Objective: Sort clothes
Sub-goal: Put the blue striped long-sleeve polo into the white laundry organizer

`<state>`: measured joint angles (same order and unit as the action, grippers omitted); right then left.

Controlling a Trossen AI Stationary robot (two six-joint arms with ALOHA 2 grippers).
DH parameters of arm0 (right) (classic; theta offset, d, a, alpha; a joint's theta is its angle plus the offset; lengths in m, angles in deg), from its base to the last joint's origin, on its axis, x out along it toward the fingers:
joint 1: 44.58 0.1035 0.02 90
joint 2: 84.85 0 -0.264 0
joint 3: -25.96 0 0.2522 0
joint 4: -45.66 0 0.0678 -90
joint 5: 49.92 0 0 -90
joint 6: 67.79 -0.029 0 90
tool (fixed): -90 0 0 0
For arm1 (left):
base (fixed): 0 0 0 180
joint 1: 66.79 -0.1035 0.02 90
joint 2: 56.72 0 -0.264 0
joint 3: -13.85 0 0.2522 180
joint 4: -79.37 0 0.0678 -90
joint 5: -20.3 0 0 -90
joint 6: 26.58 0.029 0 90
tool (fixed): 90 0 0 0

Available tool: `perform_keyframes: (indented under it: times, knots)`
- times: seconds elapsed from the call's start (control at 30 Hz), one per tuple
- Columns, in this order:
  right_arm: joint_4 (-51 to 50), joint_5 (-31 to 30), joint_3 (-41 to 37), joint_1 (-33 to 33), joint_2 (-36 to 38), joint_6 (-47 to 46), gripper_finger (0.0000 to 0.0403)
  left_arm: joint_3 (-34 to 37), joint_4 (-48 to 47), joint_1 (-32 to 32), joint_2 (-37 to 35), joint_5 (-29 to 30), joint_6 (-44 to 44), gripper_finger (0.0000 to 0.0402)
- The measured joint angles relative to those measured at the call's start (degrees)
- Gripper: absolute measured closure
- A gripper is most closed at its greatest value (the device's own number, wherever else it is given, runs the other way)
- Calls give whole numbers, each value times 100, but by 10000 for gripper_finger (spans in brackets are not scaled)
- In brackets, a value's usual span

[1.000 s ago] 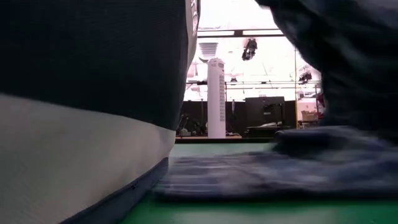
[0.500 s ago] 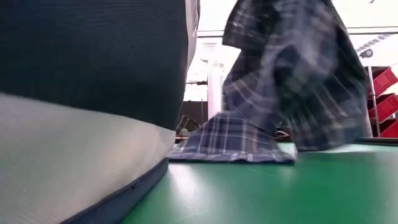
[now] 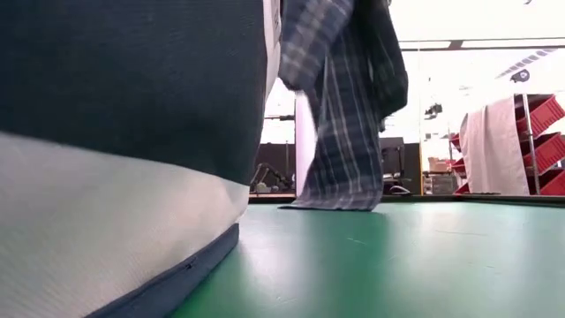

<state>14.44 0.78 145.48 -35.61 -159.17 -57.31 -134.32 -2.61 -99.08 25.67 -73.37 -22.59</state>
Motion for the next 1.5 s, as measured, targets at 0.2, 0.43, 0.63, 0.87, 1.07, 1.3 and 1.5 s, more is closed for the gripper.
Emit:
perform_keyframes:
  times: [0.2,0.43,0.63,0.87,1.07,1.3,1.5]
  knots:
    - [387,705,1328,-556,-872,492,370,-53,293,-2,-201,6,235,68]
    - [796,1495,2888,-1070,-2021,919,370,-51,677,-7,-474,11,300,68]
    - [3112,2671,2669,-1404,-2359,669,370,-55,824,-7,-702,13,263,68]
    - [4718,3674,2869,-1822,-3020,-438,370,-52,1085,-7,-922,13,267,68]
    - [6106,4064,2931,-2192,-3582,-2003,370,-50,1195,-7,-1046,13,305,68]
    - [6034,3922,2924,-2450,-4230,-3102,370,-48,1065,-7,-1075,13,344,68]
    - [5454,3783,2922,-2550,-4622,-3539,370,-46,886,-7,-1054,17,391,68]
